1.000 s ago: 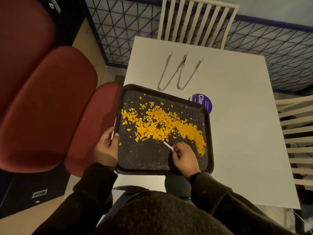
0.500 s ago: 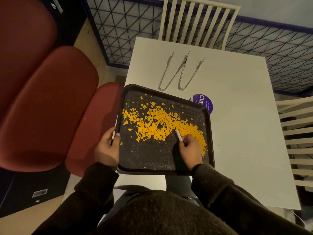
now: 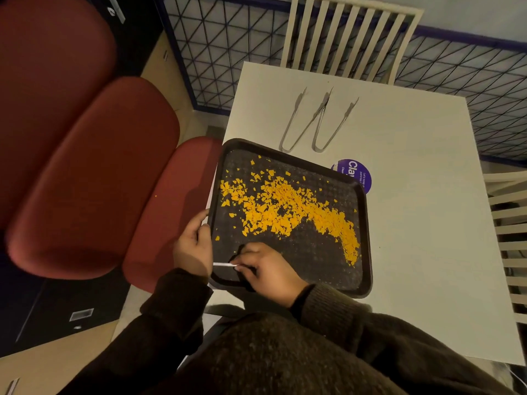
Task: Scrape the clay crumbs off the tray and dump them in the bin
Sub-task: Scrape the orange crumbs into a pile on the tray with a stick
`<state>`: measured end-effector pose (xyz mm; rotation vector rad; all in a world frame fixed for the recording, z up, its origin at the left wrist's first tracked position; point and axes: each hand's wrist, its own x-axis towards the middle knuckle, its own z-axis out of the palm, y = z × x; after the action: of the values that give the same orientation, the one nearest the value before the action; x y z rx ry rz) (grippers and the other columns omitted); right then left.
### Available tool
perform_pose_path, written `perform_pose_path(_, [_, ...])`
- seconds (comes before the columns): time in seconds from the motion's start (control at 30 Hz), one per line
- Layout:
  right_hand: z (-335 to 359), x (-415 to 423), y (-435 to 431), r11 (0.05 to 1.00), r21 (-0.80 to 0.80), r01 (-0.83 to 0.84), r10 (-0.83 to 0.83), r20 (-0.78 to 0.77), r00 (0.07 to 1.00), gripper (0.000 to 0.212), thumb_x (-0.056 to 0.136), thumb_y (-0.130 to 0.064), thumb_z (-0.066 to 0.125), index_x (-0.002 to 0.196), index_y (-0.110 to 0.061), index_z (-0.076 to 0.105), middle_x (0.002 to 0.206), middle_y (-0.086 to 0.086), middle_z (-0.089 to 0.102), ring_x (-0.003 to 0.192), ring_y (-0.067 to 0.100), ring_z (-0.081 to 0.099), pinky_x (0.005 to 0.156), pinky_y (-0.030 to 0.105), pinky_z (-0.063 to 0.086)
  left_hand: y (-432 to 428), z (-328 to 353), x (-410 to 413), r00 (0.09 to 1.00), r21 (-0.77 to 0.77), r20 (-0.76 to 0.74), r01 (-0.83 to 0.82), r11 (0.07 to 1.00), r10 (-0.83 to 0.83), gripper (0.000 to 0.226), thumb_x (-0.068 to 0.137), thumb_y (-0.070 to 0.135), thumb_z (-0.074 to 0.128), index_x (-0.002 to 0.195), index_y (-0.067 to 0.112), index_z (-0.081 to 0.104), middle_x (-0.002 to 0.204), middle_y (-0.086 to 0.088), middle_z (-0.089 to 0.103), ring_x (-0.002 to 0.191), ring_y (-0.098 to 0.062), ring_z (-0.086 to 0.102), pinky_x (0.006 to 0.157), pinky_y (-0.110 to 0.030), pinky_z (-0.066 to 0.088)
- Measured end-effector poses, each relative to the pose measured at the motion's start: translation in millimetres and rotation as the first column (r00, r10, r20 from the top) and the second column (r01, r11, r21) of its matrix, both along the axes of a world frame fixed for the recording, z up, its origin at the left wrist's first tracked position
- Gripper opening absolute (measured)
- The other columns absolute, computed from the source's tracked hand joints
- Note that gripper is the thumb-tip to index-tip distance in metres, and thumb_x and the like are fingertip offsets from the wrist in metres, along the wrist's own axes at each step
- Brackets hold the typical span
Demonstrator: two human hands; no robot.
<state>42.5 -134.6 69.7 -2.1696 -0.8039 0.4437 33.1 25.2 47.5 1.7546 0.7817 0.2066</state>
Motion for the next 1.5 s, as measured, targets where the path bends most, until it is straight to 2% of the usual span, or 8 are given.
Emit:
perform_pose_path(0.1, [-2.3, 6.6, 9.4, 0.993, 0.022, 0.114, -0.113, -0.03, 0.993, 0.017, 0.089, -0.012, 0.058, 0.101, -0.007, 0.069, 0.094, 0.01, 0.062, 0.089, 0.022, 0.055, 0.078, 0.034, 0.047, 0.6, -0.6, -1.6, 1.0, 0.011, 0.012, 0.001, 1.0, -0.001, 0.052, 0.073, 0.04, 0.038, 0.114, 0.023, 0.065, 0.09, 0.017, 0.064, 0.086, -0.003, 0.058, 0.086, -0.025, 0.043])
perform_pose_path(0.33, [-3.5, 22.2, 18.5, 0.914, 0.001, 0.405, -0.402, -0.122, 0.908, 0.01, 0.087, -0.012, 0.062, 0.087, -0.005, 0.069, 0.085, 0.004, 0.057, 0.08, 0.014, 0.05, 0.075, 0.027, 0.043, -0.7, 2.3, -2.1, 1.0, -0.01, 0.01, -0.011, 1.0, 0.011, 0.043, 0.078, 0.031, 0.04, 0.112, 0.025, 0.066, 0.096, 0.018, 0.064, 0.089, 0.004, 0.057, 0.088, -0.023, 0.043])
perform_pose_path(0.47, [-2.6, 12.6, 12.0, 0.952, 0.021, 0.305, -0.299, -0.142, 0.944, 0.008, 0.086, -0.013, 0.064, 0.086, -0.008, 0.07, 0.085, 0.003, 0.059, 0.081, 0.012, 0.051, 0.073, 0.017, 0.04, 0.3, 1.2, -1.4, 1.0, -0.008, 0.021, 0.004, 1.0, -0.004, 0.043, 0.078, 0.032, 0.041, 0.112, 0.024, 0.065, 0.1, 0.015, 0.064, 0.095, -0.002, 0.059, 0.09, -0.024, 0.042])
perform_pose_path(0.6, [-3.4, 0.3, 8.4, 0.983, 0.033, 0.18, -0.174, -0.134, 0.976, 0.009, 0.085, -0.007, 0.061, 0.088, -0.005, 0.07, 0.087, 0.008, 0.062, 0.082, 0.018, 0.056, 0.074, 0.026, 0.046, 0.1, 1.9, -2.1, 0.999, 0.01, 0.029, 0.029, 1.0, -0.029, 0.045, 0.078, 0.037, 0.041, 0.114, 0.023, 0.064, 0.101, 0.015, 0.063, 0.098, -0.007, 0.059, 0.092, -0.025, 0.042])
perform_pose_path(0.9, [-13.0, 40.6, -3.2, 0.838, -0.119, 0.533, -0.546, -0.173, 0.82, 0.007, 0.087, -0.013, 0.06, 0.088, -0.012, 0.067, 0.09, -0.002, 0.059, 0.083, 0.012, 0.054, 0.076, 0.017, 0.043, 2.3, -5.1, -4.2, 1.0, -0.056, 0.009, 0.015, 0.998, -0.014, 0.04, 0.08, 0.044, 0.049, 0.115, 0.029, 0.064, 0.104, 0.015, 0.067, 0.104, -0.007, 0.062, 0.099, -0.04, 0.047])
perform_pose_path(1.1, [-12.8, 21.1, -13.9, 0.899, -0.084, 0.43, -0.439, -0.161, 0.884, 0.004, 0.085, -0.013, 0.064, 0.082, -0.013, 0.066, 0.084, -0.003, 0.056, 0.076, 0.009, 0.05, 0.066, 0.008, 0.034, 5.8, -8.3, -0.1, 1.0, -0.079, 0.017, 0.013, 0.997, -0.012, 0.036, 0.08, 0.045, 0.049, 0.11, 0.035, 0.064, 0.104, 0.016, 0.068, 0.105, -0.01, 0.062, 0.099, -0.041, 0.046])
perform_pose_path(1.23, [-18.7, 8.5, -24.5, 0.922, -0.1, 0.375, -0.387, -0.157, 0.909, 0.005, 0.085, -0.012, 0.063, 0.081, -0.012, 0.066, 0.082, -0.002, 0.056, 0.074, 0.011, 0.05, 0.063, 0.008, 0.033, 6.9, -6.6, 1.5, 0.999, -0.061, 0.038, 0.028, 0.998, -0.026, 0.035, 0.086, 0.034, 0.049, 0.116, 0.025, 0.063, 0.107, 0.01, 0.067, 0.108, -0.011, 0.061, 0.101, -0.04, 0.045])
perform_pose_path(1.5, [-29.5, 36.3, -45.4, 0.767, -0.178, 0.616, -0.64, -0.152, 0.753, 0.009, 0.086, -0.01, 0.06, 0.079, -0.015, 0.061, 0.08, -0.003, 0.054, 0.068, -0.004, 0.046, 0.058, 0.006, 0.038, 8.1, -5.2, 0.3, 0.999, -0.065, 0.018, 0.04, 0.997, -0.039, 0.028, 0.09, 0.027, 0.05, 0.113, 0.032, 0.063, 0.096, 0.023, 0.064, 0.103, -0.012, 0.062, 0.094, -0.031, 0.046])
